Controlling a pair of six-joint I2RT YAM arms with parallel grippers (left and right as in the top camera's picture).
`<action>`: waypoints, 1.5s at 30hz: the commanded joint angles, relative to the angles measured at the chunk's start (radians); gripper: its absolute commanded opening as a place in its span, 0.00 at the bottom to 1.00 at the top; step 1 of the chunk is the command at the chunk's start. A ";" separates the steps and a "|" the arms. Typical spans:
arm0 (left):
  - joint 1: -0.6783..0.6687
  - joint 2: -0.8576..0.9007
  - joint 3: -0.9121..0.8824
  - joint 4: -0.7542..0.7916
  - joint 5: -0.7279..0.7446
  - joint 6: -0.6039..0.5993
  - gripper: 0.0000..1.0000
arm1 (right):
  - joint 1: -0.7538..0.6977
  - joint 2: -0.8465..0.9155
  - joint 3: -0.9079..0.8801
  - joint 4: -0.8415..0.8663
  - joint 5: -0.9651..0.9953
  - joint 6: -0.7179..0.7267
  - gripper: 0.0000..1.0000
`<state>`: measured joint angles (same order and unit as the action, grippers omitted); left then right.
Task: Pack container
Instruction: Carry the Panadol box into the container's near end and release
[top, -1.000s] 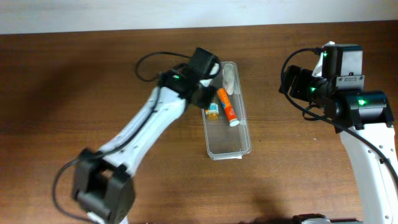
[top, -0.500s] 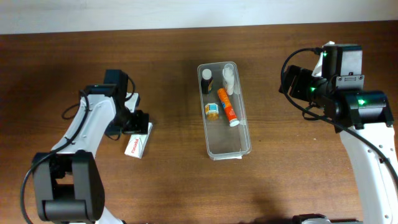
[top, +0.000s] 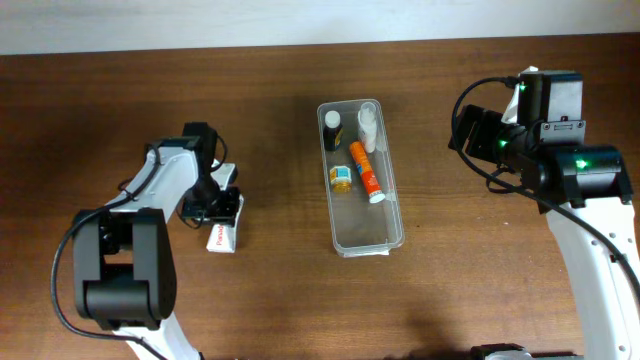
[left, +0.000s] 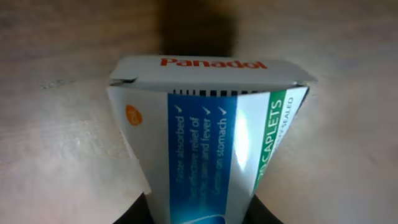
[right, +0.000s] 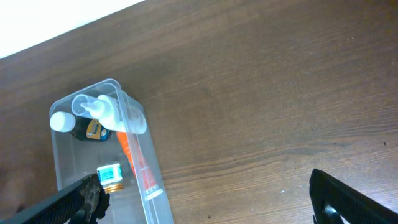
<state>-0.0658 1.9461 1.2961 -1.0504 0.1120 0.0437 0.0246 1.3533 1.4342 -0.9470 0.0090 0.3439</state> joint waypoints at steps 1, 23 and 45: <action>-0.050 0.011 0.156 -0.084 0.031 -0.013 0.19 | -0.007 0.002 0.003 0.000 0.002 0.005 0.98; -0.661 0.055 0.569 -0.012 0.109 -0.559 0.18 | -0.007 0.002 0.003 0.000 0.002 0.006 0.98; -0.691 0.186 0.535 -0.061 0.004 -0.723 0.46 | -0.007 0.002 0.003 0.000 0.002 0.005 0.98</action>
<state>-0.7570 2.1250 1.8366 -1.1069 0.1238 -0.6235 0.0246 1.3540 1.4342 -0.9501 0.0090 0.3439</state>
